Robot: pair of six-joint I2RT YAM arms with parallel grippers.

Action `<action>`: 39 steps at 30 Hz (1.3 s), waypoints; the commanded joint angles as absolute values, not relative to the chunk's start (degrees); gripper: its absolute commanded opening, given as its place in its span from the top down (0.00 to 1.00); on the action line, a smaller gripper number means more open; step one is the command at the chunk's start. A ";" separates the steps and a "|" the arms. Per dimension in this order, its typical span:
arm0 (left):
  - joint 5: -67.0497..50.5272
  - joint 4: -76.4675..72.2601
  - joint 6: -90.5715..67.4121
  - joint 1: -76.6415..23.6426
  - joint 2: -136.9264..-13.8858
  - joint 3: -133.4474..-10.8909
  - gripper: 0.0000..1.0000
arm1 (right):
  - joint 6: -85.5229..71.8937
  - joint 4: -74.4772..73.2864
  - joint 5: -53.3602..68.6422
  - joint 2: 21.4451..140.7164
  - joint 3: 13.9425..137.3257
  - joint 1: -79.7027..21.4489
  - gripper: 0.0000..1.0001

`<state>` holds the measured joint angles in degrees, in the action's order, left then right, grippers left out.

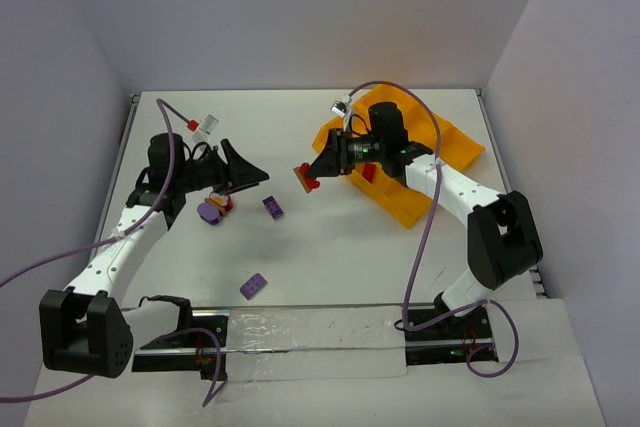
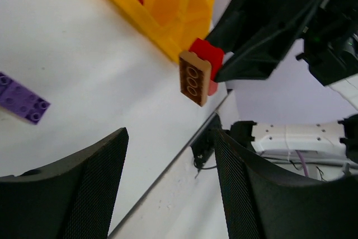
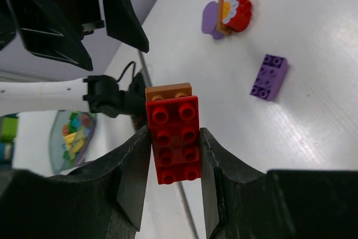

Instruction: Sort the legos into containers by color

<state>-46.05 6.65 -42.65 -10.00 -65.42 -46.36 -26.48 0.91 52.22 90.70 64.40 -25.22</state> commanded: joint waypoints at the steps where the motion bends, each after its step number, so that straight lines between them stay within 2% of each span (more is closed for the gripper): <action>1: -54.84 -8.66 -47.40 -9.67 -63.73 -44.69 0.29 | -30.42 3.51 59.58 90.30 67.45 -24.17 0.77; 11: -59.03 -14.41 -47.39 -11.27 -68.73 -45.58 0.28 | -31.23 0.44 60.93 90.62 70.37 -24.17 0.78; 14: -59.58 -14.24 -46.59 -12.11 -70.36 -46.63 0.28 | -31.88 0.05 61.25 90.78 70.73 -24.25 0.90; 15: -59.68 -14.70 -47.00 -12.17 -70.77 -46.71 0.28 | -31.49 -0.87 61.31 90.97 71.07 -24.30 0.90; 39: -61.33 -31.09 -56.54 -16.79 -77.70 -48.36 0.28 | -27.82 -8.85 61.74 92.37 76.73 -27.01 0.95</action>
<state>-59.51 -23.67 -54.61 -16.41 -77.83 -46.26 -28.72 -8.03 60.14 92.21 73.64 -26.51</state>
